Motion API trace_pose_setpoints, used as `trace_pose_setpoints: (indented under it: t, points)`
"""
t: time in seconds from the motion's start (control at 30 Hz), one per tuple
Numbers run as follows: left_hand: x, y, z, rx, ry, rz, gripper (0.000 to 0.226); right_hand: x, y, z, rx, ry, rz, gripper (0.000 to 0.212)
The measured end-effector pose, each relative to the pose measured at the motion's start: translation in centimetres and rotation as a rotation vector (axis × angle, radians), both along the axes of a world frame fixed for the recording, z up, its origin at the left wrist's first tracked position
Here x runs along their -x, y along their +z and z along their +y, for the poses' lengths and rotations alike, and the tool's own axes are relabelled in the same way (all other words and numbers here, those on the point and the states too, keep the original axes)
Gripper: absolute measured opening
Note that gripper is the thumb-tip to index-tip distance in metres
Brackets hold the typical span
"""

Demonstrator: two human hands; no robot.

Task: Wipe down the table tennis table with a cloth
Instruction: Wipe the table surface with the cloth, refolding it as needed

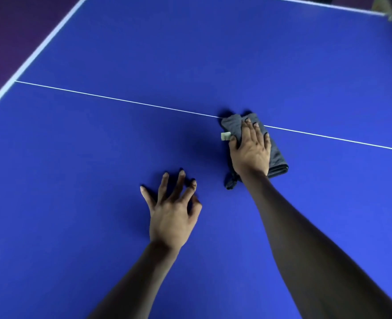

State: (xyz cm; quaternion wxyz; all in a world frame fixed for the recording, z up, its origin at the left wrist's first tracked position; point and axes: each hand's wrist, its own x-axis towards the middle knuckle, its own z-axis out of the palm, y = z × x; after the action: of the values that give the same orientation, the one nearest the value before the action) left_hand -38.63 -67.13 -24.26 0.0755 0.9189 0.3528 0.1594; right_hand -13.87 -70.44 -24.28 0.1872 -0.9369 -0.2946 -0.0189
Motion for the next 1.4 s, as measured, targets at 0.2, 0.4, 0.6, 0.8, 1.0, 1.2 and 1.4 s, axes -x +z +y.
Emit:
trace_pose_setpoints:
  t: [0.2,0.4,0.6,0.8,1.0,1.2,1.4]
  points:
    - [0.0,0.9,0.4,0.109,0.001,0.040,0.039,8.8,-0.5,-8.0,-0.141,0.082,-0.061,0.054]
    - [0.9,2.1,0.9,0.229,-0.047,0.132,0.043,16.1,0.4,-16.9,-0.273,0.159,-0.051,0.037]
    - [0.8,2.1,0.9,0.169,-0.070,0.153,0.053,10.1,2.9,-13.5,-0.503,-0.142,0.280,0.023]
    - [0.8,1.3,0.3,0.064,-0.073,0.117,0.043,-1.9,4.0,-2.8,-0.605,-0.316,0.375,0.026]
    - [0.5,1.0,0.3,0.042,-0.068,0.121,0.044,-4.9,2.5,3.2,-0.195,0.041,0.311,0.030]
    - [0.4,1.3,0.6,0.121,-0.064,0.119,0.046,1.3,2.4,-3.2,-0.250,0.171,0.275,0.031]
    - [1.1,1.8,1.4,0.275,-0.075,0.162,0.043,11.7,2.3,-13.7,-0.309,0.199,0.274,0.033]
